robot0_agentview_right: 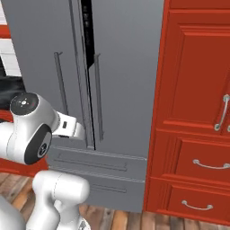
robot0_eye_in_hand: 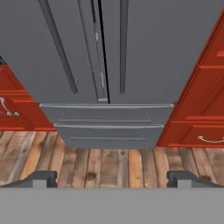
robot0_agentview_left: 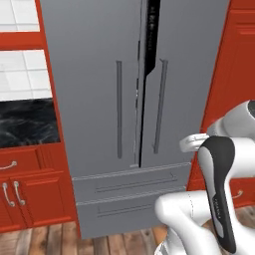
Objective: Take the cake and donut from the fridge and place them on the empty tray on the dining counter.
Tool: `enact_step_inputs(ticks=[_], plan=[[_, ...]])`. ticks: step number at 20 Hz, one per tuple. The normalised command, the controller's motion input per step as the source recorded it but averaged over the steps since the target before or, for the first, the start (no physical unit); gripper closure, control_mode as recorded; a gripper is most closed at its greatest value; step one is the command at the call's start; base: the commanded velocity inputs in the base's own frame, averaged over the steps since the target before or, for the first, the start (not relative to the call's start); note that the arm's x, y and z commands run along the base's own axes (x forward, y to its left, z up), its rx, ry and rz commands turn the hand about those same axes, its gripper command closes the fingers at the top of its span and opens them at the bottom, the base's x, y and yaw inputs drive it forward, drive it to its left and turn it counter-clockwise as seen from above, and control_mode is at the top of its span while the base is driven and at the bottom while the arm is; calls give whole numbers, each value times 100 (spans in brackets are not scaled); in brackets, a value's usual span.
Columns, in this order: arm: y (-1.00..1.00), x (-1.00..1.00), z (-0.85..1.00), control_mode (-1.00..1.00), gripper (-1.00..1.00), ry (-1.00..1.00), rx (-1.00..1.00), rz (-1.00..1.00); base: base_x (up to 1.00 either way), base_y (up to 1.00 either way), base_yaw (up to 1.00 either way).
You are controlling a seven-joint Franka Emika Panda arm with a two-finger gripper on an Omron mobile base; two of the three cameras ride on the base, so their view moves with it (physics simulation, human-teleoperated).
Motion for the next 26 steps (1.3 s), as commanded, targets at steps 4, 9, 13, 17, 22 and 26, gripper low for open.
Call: enact_step_inputs(ticks=[4, 9, 13, 17, 22, 26], plan=[[0, 0, 0, 100, -100, 0, 0, 0, -33, 46, 0], [0, 0, 0, 100, -100, 0, 0, 0, -19, 60, 0], [0, 0, 0, 100, -100, 0, 0, 0, -16, 11, 0], [0, 0, 0, 100, -100, 0, 0, 0, -45, -18, 0], [0, 0, 0, 100, -100, 0, 0, 0, -27, -20, 0], [0, 0, 0, 100, -100, 0, 0, 0, 1, -4, 0]])
